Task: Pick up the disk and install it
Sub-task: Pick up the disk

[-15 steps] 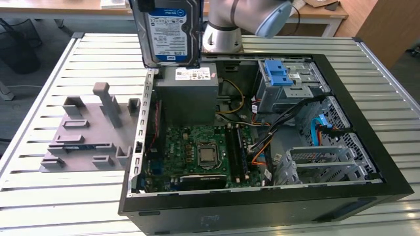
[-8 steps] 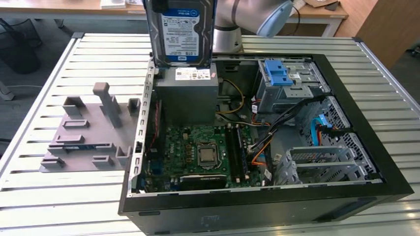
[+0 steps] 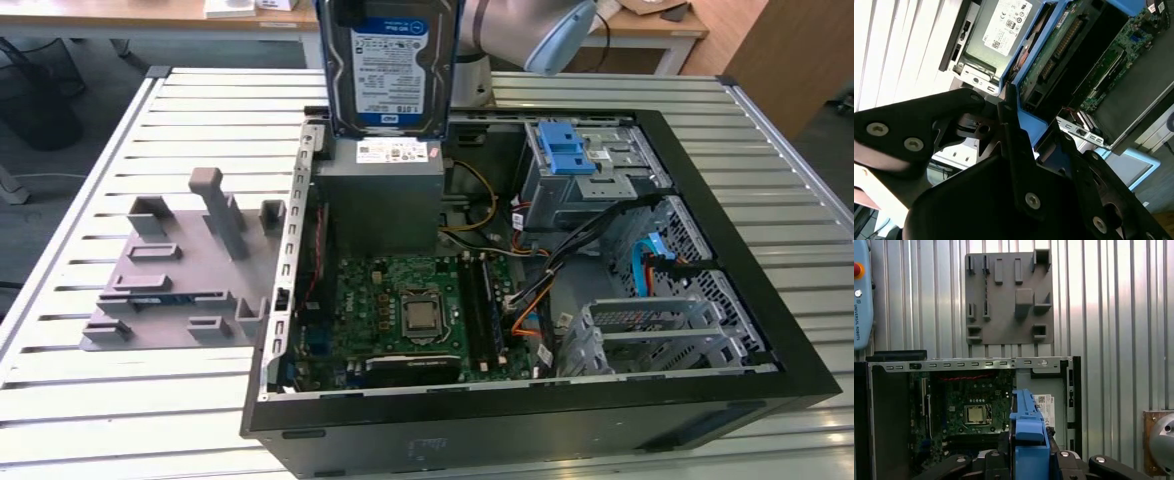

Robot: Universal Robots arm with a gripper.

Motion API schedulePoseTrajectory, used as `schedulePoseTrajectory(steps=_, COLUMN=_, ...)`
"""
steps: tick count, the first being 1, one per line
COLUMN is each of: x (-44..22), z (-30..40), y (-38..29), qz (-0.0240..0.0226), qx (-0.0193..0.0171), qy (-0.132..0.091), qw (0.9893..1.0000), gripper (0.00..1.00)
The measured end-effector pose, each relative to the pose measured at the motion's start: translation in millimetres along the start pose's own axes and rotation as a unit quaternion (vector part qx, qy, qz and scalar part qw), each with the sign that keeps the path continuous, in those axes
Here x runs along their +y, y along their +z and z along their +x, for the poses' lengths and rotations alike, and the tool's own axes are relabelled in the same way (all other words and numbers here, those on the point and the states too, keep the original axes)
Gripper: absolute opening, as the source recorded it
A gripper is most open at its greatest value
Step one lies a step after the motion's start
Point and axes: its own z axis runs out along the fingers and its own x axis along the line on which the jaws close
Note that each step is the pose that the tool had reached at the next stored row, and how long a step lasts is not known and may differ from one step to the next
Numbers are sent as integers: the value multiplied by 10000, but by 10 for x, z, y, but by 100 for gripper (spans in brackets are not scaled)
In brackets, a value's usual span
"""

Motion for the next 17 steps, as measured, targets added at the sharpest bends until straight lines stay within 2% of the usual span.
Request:
schedulePoseTrajectory(steps=7, x=-25, z=8, y=0, qz=2, qx=-1, qy=0, qw=10000, gripper=36)
schedulePoseTrajectory(steps=17, x=-97, z=146, y=1, qz=2, qx=-1, qy=0, qw=10000, gripper=36)
